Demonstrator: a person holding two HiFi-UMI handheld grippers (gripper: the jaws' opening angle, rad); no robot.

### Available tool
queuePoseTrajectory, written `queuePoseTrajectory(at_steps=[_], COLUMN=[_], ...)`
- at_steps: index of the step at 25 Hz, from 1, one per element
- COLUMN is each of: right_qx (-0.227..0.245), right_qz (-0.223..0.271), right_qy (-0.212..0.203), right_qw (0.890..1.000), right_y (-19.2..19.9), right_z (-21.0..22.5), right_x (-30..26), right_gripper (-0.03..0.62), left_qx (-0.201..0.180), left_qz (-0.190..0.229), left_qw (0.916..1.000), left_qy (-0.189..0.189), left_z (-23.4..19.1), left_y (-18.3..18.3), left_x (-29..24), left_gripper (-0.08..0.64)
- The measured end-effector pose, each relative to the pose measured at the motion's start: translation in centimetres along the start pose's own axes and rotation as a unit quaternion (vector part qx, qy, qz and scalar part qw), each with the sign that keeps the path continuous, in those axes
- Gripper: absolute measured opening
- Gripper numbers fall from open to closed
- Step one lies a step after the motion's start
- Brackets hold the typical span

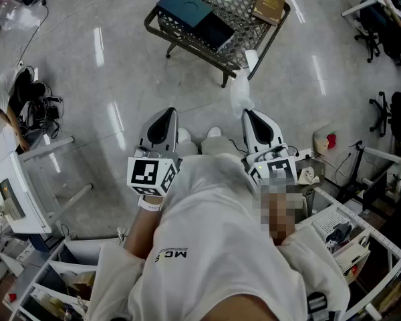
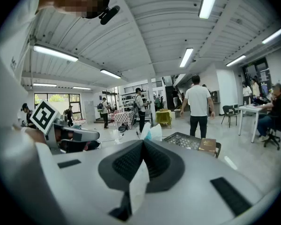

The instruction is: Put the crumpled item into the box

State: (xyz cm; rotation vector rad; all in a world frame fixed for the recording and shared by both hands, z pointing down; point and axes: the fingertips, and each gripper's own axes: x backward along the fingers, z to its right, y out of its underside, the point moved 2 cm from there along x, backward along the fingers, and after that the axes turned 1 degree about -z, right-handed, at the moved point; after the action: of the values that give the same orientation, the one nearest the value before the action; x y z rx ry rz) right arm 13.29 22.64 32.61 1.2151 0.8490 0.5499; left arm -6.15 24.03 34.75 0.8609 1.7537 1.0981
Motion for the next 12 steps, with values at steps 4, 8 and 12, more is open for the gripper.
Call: queuePoseTrajectory(at_steps=[4, 8, 12], right_qx=[-0.005, -0.02, -0.034], right_qz=[0.017, 0.021, 0.018], right_qy=[-0.011, -0.007, -0.003], right_qw=[1.0, 1.0, 0.999], right_y=[-1.2, -1.1, -0.7], right_z=[1.4, 3.5, 5.2], right_x=[0.7, 1.5, 1.7], right_gripper=[0.015, 0.015, 0.015], left_qx=[-0.004, -0.009, -0.015], left_qz=[0.002, 0.001, -0.004], left_qw=[0.9999, 0.9999, 0.9999], left_qy=[0.011, 0.015, 0.008], left_z=[3.7, 6.2, 6.9], left_y=[-0.5, -0.6, -0.7], left_x=[-0.7, -1.7, -2.4], left_gripper=[0.023, 0.025, 0.023])
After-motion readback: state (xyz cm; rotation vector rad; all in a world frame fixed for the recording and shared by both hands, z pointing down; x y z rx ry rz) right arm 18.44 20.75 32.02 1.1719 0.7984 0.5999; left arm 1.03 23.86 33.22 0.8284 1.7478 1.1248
